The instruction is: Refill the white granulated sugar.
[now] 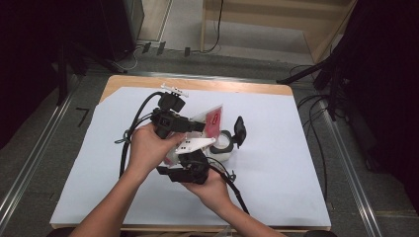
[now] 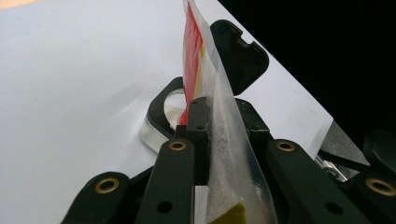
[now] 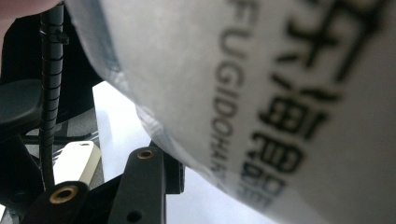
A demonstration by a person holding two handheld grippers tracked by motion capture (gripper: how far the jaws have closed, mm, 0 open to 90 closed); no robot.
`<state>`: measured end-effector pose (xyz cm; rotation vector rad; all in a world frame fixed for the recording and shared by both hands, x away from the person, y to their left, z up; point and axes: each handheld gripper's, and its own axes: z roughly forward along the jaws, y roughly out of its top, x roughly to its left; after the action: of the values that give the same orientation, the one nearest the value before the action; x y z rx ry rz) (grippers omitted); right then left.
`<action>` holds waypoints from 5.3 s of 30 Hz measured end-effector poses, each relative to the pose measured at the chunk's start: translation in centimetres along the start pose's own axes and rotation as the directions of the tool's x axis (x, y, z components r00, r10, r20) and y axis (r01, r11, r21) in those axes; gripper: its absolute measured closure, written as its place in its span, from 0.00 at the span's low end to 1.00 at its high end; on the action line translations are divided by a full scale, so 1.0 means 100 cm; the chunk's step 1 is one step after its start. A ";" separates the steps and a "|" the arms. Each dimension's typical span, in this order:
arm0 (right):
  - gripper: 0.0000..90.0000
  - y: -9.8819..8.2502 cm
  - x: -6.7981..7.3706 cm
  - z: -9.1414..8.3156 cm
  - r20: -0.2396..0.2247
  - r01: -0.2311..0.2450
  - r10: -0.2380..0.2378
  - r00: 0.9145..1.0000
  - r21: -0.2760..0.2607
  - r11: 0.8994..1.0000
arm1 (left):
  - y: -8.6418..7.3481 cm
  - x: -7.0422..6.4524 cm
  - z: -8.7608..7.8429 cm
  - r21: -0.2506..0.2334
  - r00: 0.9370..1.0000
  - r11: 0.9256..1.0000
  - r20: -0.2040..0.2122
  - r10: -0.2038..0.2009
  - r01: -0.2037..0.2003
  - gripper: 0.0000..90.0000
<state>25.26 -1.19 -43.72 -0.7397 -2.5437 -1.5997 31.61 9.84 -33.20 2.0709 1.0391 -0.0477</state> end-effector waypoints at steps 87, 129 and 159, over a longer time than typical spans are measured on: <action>0.70 0.007 0.001 -0.011 0.011 -0.065 0.065 0.998 -0.012 0.998 | 0.017 -0.006 0.007 0.020 1.000 1.000 0.029 0.011 -0.012 0.87; 0.71 0.009 0.001 -0.012 0.024 -0.069 0.069 0.997 -0.017 0.997 | 0.020 -0.007 0.008 0.015 0.999 1.000 0.030 0.023 -0.023 0.87; 0.70 0.006 0.002 -0.011 0.024 -0.056 0.057 0.998 -0.031 0.998 | 0.019 -0.011 0.008 0.017 0.999 0.999 0.017 0.043 -0.043 0.87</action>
<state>25.09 -1.84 -42.63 -0.8318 -2.4965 -1.6248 32.41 7.91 -32.10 2.1041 0.9872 -0.0521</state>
